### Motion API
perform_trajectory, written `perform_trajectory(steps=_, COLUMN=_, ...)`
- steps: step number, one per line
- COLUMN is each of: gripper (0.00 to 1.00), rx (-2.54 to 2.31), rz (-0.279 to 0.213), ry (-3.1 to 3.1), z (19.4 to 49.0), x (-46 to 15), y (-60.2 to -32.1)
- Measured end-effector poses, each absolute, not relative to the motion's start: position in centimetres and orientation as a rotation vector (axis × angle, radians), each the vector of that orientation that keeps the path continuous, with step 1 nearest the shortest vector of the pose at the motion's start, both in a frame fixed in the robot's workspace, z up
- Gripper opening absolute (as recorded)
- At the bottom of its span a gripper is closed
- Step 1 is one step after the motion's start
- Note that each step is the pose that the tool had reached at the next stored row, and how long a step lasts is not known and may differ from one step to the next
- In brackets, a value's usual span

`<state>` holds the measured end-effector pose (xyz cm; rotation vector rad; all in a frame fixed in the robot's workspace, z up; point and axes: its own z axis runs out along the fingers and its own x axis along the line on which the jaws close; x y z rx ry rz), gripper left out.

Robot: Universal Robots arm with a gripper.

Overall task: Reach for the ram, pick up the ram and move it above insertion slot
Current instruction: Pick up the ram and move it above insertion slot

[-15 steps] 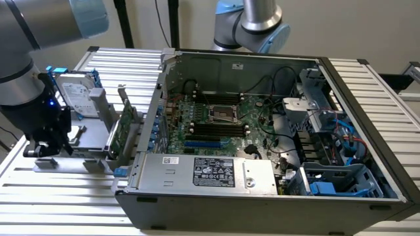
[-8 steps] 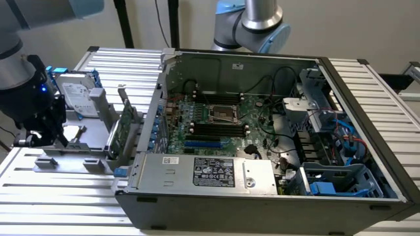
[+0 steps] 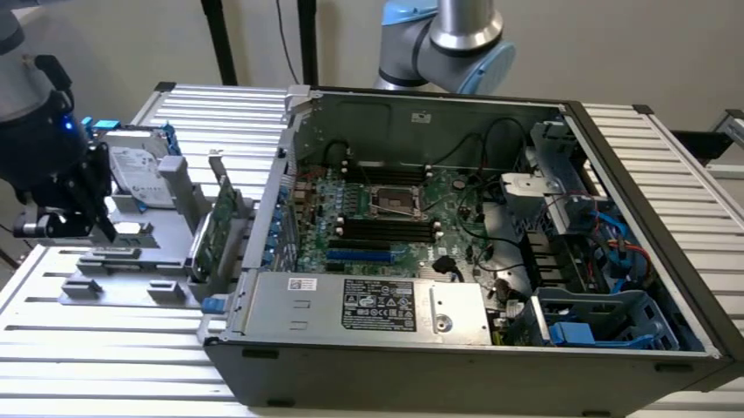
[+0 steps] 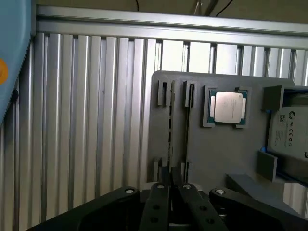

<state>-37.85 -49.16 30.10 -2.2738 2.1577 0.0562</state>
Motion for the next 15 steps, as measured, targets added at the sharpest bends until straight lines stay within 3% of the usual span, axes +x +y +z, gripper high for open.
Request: perform_trajectory(steps=15, gripper=0.13, rx=-2.297, rz=0.085, ry=2.117, z=36.2, x=-33.6, y=-49.2)
